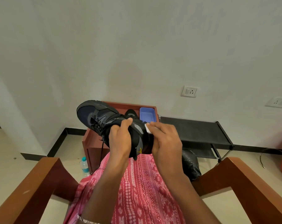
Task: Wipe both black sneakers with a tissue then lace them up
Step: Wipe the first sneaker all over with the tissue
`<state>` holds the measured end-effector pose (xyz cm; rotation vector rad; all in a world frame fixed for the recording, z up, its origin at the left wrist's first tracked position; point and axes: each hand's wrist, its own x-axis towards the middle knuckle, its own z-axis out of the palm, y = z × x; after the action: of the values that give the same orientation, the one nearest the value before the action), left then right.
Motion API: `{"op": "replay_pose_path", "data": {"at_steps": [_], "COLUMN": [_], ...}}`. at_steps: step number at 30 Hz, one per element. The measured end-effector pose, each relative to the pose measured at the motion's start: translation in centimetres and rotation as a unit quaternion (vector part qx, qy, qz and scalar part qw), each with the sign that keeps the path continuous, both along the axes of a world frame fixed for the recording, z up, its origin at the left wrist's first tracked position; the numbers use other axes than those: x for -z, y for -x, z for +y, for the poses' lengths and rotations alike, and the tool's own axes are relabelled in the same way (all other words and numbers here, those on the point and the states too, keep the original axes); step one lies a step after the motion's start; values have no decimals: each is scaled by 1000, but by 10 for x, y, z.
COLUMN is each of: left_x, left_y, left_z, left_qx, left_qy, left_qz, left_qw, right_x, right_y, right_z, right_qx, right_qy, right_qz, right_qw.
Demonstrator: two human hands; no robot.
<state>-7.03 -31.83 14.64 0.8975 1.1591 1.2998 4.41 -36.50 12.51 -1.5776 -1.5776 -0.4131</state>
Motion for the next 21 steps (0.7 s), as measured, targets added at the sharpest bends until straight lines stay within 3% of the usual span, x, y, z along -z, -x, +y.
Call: {"op": "replay_pose_path", "data": {"at_steps": [10, 17, 21], "left_x": [5, 2, -3], "left_y": [16, 8, 5], "left_z": [11, 9, 3], "left_qx": [-46, -46, -57], "left_qy": [60, 51, 58], "left_qz": [-84, -76, -54], "left_qw": [994, 995, 995], "right_x": [25, 3, -4], "right_y": [12, 10, 28], "right_z": [-38, -14, -17], "right_qx": [-17, 8, -30], "right_qy": [4, 1, -18], "right_qz": [38, 58, 81], "right_qw": [999, 998, 996]}}
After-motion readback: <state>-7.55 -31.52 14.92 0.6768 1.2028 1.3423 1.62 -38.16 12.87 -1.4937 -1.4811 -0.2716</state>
